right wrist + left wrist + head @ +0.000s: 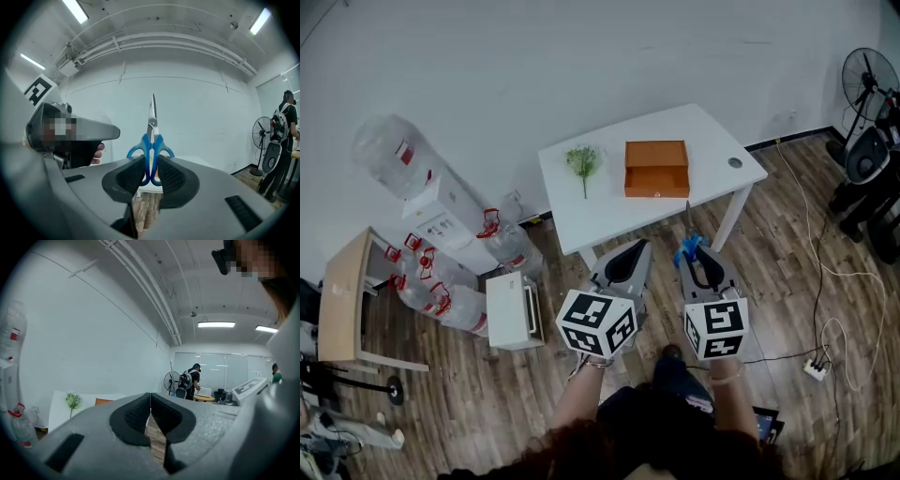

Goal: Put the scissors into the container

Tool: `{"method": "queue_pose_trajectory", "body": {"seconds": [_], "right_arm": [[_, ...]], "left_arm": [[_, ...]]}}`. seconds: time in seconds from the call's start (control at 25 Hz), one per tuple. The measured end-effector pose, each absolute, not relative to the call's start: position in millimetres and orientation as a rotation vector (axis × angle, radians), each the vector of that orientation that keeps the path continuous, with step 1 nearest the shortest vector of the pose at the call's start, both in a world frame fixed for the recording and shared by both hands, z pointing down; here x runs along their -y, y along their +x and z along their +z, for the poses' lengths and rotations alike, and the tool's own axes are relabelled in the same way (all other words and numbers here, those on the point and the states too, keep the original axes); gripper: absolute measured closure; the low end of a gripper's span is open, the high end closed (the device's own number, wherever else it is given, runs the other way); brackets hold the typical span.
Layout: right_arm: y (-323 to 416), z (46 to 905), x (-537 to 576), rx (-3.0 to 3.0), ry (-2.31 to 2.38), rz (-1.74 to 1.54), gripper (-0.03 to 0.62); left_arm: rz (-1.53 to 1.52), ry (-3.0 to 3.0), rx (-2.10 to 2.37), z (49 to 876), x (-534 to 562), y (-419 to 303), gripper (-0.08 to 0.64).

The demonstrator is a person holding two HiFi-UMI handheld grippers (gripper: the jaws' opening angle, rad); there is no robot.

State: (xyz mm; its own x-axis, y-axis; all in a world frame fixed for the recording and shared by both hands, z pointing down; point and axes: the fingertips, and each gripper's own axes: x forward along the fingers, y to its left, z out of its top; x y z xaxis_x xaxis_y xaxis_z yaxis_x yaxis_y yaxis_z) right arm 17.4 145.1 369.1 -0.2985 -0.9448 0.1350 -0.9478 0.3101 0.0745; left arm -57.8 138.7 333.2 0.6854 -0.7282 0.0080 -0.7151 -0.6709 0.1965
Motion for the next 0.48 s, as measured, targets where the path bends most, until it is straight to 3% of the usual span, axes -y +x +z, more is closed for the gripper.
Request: {"method": "queue_pose_trajectory", "body": {"seconds": [0.48], "right_arm": [[68, 356, -64, 2.488, 1.689, 0.041, 0.517]], "left_arm": [[-0.103, 2.686, 1.238, 321, -58, -3, 0.543]]}}
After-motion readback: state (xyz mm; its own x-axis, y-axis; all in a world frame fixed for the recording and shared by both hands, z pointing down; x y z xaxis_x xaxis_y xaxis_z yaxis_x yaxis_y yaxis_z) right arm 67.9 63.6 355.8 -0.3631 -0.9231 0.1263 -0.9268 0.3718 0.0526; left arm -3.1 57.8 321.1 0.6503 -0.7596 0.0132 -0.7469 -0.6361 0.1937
